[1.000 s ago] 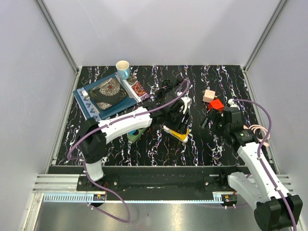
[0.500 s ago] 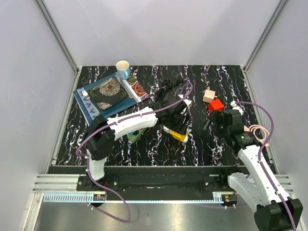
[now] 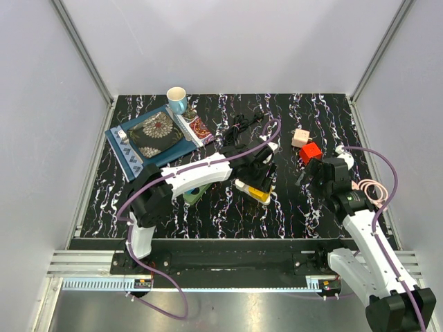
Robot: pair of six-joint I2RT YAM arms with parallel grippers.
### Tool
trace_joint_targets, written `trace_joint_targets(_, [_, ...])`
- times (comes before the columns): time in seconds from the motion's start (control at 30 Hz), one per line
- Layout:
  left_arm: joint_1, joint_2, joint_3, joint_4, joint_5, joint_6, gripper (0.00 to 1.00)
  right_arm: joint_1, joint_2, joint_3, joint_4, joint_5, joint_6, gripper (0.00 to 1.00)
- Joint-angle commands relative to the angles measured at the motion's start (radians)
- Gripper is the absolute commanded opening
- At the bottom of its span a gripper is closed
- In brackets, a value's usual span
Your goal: Insert the plug
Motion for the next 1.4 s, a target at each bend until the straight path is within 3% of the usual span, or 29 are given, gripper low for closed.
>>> trace_joint_targets(0.0, [-0.005, -0.001, 0.043, 0.029, -0.020, -0.019, 0.00, -0.003, -0.014, 0.023, -0.003, 0.055, -0.016, 0.99])
trace_joint_targets(0.77, [-0.044, -0.001, 0.011, 0.000, -0.148, -0.054, 0.00, 0.004, -0.008, 0.016, -0.002, 0.044, -0.016, 1.00])
trace_joint_targets(1.37, [-0.067, 0.078, 0.067, -0.127, -0.179, -0.083, 0.00, 0.012, -0.022, 0.006, 0.006, 0.055, -0.025, 1.00])
